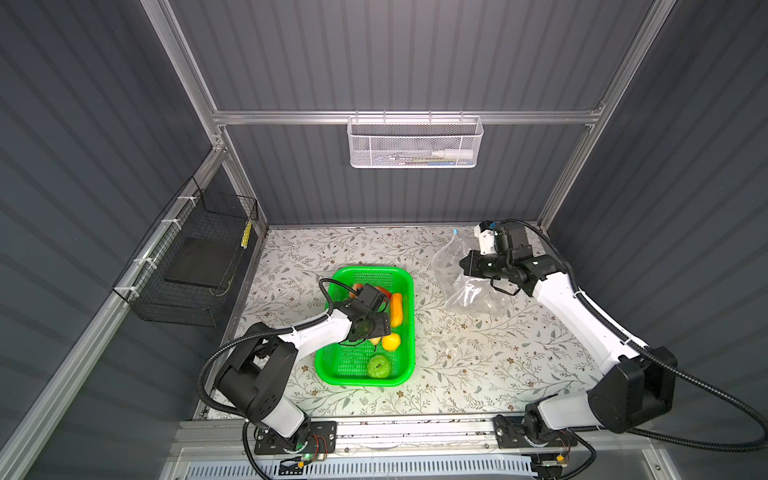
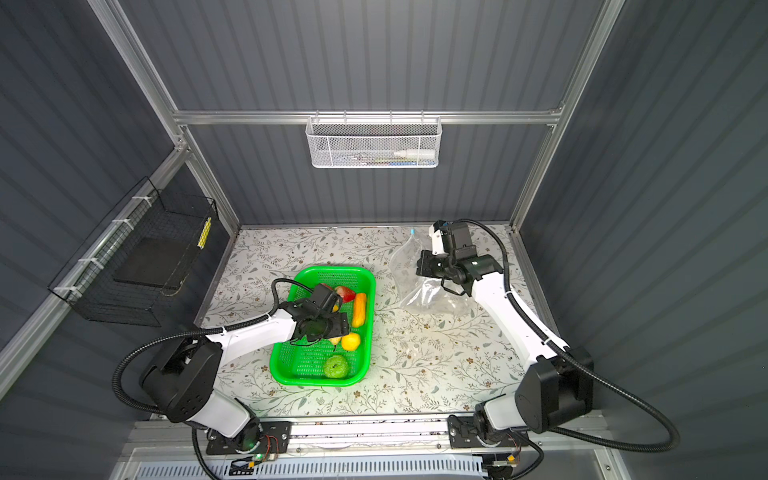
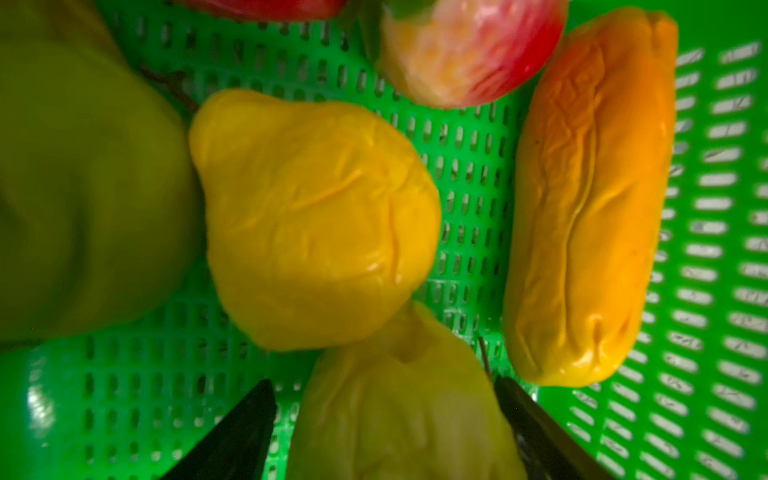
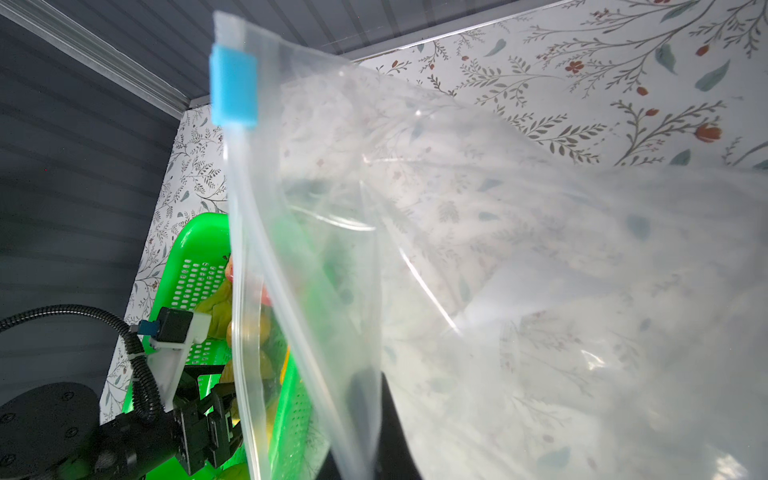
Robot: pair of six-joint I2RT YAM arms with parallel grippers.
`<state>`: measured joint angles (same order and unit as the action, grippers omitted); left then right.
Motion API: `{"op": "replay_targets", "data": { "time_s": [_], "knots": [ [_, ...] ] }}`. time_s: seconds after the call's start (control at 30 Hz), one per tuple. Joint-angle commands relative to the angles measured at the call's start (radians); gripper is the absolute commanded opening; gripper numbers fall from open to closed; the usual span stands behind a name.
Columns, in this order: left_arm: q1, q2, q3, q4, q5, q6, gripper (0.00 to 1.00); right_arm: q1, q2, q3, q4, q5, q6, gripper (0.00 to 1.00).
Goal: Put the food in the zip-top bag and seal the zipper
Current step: 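Lower the left gripper into the green basket and grasp the yellow pear, then carry the yellow pear with the left gripper toward the bag's open mouth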
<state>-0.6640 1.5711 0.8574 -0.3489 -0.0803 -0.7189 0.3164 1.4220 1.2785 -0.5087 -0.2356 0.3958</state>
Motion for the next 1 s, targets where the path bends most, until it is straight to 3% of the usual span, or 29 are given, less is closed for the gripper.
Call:
{"op": "replay_targets", "data": {
  "time_s": [0.0, 0.2, 0.53, 0.73, 0.97],
  "knots": [
    [-0.003, 0.007, -0.018, 0.016, 0.011, 0.000, 0.74, 0.004, -0.022, -0.009, -0.024, 0.010, -0.011, 0.04],
    [-0.003, -0.015, -0.022, 0.014, -0.002, 0.007, 0.59, 0.004, -0.032, -0.011, -0.024, 0.016, -0.011, 0.04],
    [-0.003, -0.178, 0.071, -0.036, -0.052, 0.082, 0.56, 0.004, -0.044, -0.023, -0.014, 0.014, -0.003, 0.04],
    [-0.003, -0.246, 0.149, 0.066, 0.073, 0.175, 0.56, 0.007, -0.044, -0.029, 0.007, -0.009, 0.007, 0.04],
    [-0.015, -0.254, 0.203, 0.309, 0.257, 0.223, 0.54, 0.028, -0.032, -0.019, 0.004, -0.013, 0.005, 0.05]
  ]
}}
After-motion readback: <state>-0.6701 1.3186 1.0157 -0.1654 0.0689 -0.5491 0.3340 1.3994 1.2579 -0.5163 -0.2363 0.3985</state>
